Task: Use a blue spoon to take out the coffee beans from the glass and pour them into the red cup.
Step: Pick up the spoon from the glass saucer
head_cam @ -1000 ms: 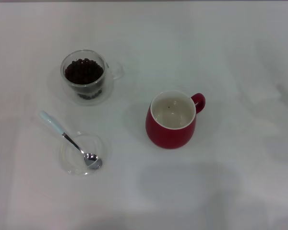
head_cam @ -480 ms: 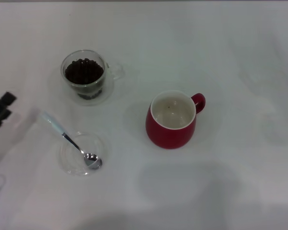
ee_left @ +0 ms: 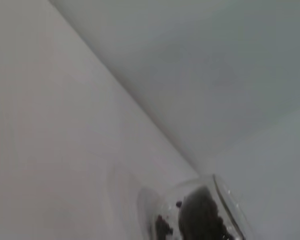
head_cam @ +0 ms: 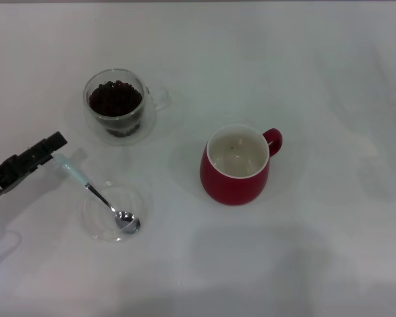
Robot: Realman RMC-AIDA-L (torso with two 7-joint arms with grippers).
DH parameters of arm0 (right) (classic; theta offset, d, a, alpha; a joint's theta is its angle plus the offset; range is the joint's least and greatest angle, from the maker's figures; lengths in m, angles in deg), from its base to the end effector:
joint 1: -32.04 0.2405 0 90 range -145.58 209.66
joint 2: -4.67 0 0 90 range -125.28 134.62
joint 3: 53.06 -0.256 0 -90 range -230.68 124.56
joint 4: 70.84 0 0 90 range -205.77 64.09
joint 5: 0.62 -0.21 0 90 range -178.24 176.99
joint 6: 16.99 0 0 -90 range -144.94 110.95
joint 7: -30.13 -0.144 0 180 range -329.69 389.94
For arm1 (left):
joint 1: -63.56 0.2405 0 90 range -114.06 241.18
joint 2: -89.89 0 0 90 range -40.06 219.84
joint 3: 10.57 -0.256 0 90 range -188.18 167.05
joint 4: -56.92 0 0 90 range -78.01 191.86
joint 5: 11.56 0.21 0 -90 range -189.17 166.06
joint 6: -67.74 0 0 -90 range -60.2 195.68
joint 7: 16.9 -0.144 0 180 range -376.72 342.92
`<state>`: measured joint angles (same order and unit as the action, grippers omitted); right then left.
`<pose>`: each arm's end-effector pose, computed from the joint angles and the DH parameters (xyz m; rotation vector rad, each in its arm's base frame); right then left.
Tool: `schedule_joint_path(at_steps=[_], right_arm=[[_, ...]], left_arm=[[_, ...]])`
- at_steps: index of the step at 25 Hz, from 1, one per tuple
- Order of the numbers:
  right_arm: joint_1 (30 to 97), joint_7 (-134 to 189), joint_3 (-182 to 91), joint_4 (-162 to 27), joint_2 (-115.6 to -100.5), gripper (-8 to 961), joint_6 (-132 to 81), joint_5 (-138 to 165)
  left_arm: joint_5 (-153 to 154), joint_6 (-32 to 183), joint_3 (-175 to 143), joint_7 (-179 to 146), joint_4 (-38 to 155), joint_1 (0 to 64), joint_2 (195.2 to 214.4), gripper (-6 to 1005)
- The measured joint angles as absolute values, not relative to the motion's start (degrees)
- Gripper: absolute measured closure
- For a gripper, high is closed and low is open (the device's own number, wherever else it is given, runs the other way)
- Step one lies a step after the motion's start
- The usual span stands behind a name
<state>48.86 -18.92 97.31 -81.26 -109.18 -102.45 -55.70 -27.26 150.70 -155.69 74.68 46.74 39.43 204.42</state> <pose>0.4011 0.2492 0.0637 -1.6015 0.8233 0.9228 -0.3623 0.2567 -0.0198 -1.9267 -1.7295 -1.0500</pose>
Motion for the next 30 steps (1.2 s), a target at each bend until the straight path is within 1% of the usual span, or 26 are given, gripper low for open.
schedule_joint_path(at_steps=[9,26,30], right_arm=[[49.1,-20.2,97.3,-81.2,-109.79,78,-102.2,-56.5],[51.4,-20.4,97.3,-81.1,-109.86,78,-96.8,-56.7],[51.9,-20.4,97.3,-81.1,-109.93,78,-96.2,-56.7]], left_arm=[[-27.2,149.5,-159.7,74.6,46.4,38.0,204.39,124],[-25.5,145.9,-160.6,74.2,46.5,36.4,205.06,128],[-25.1,145.8,-161.1,74.5,46.4,36.1,204.99,170]])
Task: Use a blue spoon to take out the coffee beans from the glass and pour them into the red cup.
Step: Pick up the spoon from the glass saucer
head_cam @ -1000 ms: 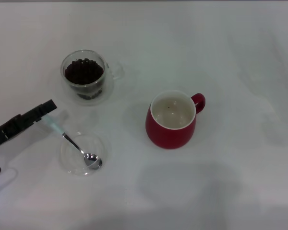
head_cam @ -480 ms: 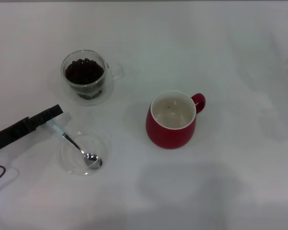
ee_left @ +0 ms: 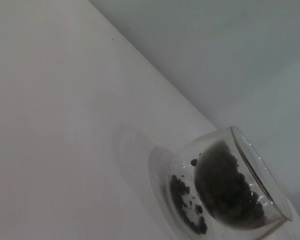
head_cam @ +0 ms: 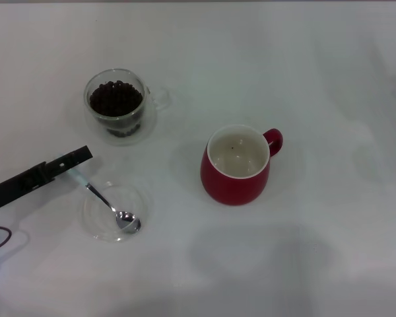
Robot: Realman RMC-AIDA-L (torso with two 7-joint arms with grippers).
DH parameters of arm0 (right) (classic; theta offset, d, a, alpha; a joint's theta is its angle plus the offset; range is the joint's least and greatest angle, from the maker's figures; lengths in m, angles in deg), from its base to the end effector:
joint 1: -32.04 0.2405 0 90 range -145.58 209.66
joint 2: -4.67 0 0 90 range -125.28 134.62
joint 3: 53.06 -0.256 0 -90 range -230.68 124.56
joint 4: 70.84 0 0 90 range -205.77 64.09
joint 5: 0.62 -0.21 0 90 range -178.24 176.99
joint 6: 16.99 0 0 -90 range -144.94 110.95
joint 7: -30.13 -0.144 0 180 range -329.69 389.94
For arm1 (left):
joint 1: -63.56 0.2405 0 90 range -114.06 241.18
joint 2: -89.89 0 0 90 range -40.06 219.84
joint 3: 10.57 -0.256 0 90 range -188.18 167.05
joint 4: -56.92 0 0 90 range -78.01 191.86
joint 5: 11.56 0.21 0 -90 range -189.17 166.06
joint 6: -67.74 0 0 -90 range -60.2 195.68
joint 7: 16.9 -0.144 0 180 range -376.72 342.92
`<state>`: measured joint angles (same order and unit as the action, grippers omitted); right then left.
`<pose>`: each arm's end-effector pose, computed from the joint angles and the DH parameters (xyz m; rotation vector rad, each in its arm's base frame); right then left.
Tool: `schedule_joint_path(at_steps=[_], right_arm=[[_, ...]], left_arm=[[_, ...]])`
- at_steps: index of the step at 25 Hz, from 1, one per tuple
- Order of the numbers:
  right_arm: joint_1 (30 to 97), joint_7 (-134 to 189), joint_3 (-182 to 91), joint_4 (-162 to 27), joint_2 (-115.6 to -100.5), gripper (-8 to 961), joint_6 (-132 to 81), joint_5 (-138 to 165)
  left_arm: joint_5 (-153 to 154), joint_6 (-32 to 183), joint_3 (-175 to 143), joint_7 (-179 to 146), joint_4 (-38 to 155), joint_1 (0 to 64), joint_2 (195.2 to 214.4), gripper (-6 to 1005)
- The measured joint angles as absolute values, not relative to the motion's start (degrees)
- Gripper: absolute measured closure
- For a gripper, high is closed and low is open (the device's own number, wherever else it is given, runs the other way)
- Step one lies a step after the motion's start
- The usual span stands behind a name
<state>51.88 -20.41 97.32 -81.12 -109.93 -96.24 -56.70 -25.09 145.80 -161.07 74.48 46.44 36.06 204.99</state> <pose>0.4004 0.2716 0.0558 -1.5742 0.8925 0.8986 -0.3574 0.2689 -0.0358 -2.0630 -1.7171 -0.8657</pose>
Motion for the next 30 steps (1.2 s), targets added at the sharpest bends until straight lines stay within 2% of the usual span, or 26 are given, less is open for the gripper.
schedule_joint_path(at_steps=[6,15,20,30], right_arm=[[52.1,-20.4,97.3,-81.1,-109.94,78,-95.1,-56.9],[52.5,-20.4,97.3,-81.1,-109.94,78,-94.0,-57.4],[52.8,-20.4,97.3,-81.1,-109.94,78,-93.4,-57.4],[53.0,-20.4,97.3,-81.1,-109.94,79,-92.8,-57.6]], left_arm=[[-25.0,145.3,-161.3,74.3,46.4,36.1,205.18,233],[-25.0,145.4,-161.3,74.3,46.4,35.4,204.98,455],[-24.9,145.5,-161.3,74.5,46.4,34.8,204.74,618],[-24.8,145.9,-161.3,74.8,46.4,35.2,204.68,660]])
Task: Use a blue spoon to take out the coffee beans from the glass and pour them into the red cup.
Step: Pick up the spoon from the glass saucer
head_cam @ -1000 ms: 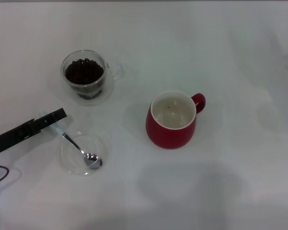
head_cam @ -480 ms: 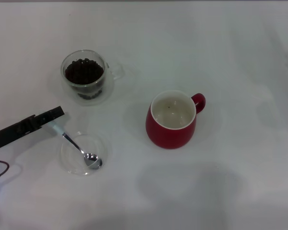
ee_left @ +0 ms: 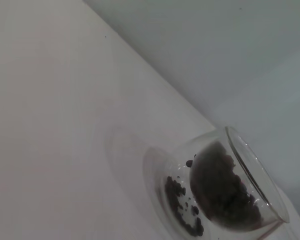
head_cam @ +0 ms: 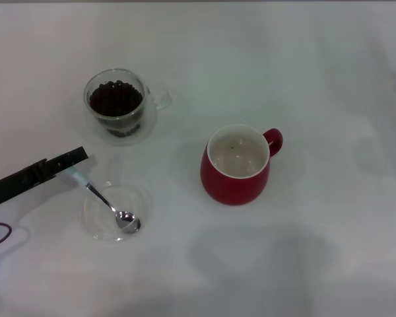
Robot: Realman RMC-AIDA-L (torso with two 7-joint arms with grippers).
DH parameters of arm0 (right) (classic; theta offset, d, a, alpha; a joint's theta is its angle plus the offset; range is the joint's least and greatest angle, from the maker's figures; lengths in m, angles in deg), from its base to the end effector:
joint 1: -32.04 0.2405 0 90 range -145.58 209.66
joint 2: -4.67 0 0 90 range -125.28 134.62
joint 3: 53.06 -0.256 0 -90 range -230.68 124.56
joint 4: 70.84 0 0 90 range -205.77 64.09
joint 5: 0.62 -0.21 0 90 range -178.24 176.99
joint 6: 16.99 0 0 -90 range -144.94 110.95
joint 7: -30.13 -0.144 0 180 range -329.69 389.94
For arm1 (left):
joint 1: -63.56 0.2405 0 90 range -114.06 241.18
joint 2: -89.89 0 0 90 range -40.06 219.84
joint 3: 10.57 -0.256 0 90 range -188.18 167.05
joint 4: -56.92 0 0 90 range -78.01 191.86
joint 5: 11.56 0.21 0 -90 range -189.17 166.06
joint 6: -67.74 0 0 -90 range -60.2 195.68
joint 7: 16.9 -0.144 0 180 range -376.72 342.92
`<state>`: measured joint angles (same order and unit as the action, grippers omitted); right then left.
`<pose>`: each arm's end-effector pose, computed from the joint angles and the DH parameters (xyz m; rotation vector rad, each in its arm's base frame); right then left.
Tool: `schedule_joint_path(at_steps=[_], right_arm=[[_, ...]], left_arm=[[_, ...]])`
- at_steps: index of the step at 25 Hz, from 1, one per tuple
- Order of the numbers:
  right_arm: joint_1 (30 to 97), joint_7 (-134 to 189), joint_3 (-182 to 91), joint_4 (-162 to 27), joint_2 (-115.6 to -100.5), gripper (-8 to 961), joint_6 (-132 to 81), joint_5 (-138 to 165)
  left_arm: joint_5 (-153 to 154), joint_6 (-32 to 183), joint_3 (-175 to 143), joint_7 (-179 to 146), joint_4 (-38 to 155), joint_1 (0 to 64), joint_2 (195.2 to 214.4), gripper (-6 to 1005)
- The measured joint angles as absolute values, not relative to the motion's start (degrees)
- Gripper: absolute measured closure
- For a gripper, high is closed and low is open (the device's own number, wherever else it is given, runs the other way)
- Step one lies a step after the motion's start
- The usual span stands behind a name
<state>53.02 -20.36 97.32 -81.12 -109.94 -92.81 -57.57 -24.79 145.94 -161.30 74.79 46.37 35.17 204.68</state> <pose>0.4037 0.2803 0.0557 -1.5522 0.9170 0.8636 -0.3545 0.2742 -0.0339 -2.0836 -1.7063 -0.8606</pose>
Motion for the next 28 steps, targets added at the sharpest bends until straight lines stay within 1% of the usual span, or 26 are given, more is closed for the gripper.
schedule_joint_path(at_steps=[26,28], right_arm=[[53.4,-20.3,97.3,-80.4,-110.03,79,-92.7,-58.3],[53.3,-20.4,97.3,-80.4,-110.03,79,-92.7,-58.3]], left_arm=[[-25.2,145.9,-162.0,74.2,46.4,36.5,205.12,705],[-25.2,145.9,-161.9,74.1,46.4,36.5,205.12,736]])
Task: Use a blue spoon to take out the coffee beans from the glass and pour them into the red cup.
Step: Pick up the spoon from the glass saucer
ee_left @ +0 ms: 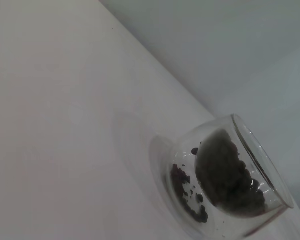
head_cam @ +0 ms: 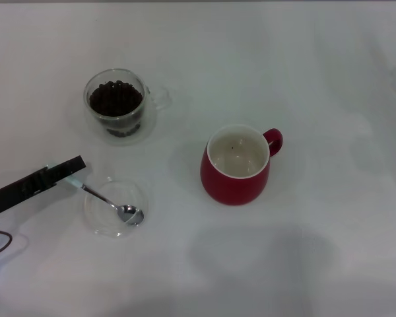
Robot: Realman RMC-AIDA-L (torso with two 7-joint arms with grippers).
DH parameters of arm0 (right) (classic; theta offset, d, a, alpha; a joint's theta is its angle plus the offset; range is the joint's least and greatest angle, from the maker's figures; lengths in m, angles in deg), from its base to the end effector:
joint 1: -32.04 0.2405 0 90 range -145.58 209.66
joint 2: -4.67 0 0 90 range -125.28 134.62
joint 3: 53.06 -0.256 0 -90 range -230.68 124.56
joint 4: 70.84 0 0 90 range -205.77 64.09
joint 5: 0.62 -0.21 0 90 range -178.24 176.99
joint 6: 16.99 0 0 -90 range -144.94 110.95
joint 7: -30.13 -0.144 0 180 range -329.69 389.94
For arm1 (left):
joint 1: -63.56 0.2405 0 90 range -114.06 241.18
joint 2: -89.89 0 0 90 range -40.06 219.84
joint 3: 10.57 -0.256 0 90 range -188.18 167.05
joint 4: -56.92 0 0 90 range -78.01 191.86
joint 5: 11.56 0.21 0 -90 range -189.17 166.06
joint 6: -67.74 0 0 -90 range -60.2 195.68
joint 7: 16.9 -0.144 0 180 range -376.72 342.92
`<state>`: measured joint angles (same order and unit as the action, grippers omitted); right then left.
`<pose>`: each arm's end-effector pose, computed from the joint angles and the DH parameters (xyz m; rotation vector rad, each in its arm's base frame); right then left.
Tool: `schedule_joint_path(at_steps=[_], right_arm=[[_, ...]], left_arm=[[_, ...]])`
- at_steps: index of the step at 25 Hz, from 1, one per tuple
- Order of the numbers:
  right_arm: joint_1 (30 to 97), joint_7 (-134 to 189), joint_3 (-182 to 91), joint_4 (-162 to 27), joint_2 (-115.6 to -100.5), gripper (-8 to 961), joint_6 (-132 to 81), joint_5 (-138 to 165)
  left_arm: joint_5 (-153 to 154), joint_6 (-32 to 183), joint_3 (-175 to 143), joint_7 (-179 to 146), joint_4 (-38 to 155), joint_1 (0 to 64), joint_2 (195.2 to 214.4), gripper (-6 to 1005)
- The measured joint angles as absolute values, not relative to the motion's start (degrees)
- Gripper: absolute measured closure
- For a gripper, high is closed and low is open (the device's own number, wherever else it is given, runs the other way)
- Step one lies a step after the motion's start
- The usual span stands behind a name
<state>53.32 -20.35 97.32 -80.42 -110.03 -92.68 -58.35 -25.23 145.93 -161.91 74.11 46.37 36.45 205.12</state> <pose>0.4008 0.2835 0.0544 -1.5417 0.9190 0.8834 -0.3586 0.2653 -0.0373 -2.0741 -1.7168 -0.8534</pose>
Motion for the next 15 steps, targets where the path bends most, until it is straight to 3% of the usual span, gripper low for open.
schedule_joint_path(at_steps=[3,15], right_arm=[[53.2,-20.4,97.3,-80.4,-110.03,79,-92.7,-58.4],[52.9,-20.4,97.3,-80.4,-110.02,78,-93.1,-58.8]], left_arm=[[-25.6,146.0,-161.7,74.1,46.4,36.4,205.12,783],[-27.1,146.1,-161.5,74.4,46.8,37.4,205.29,783]])
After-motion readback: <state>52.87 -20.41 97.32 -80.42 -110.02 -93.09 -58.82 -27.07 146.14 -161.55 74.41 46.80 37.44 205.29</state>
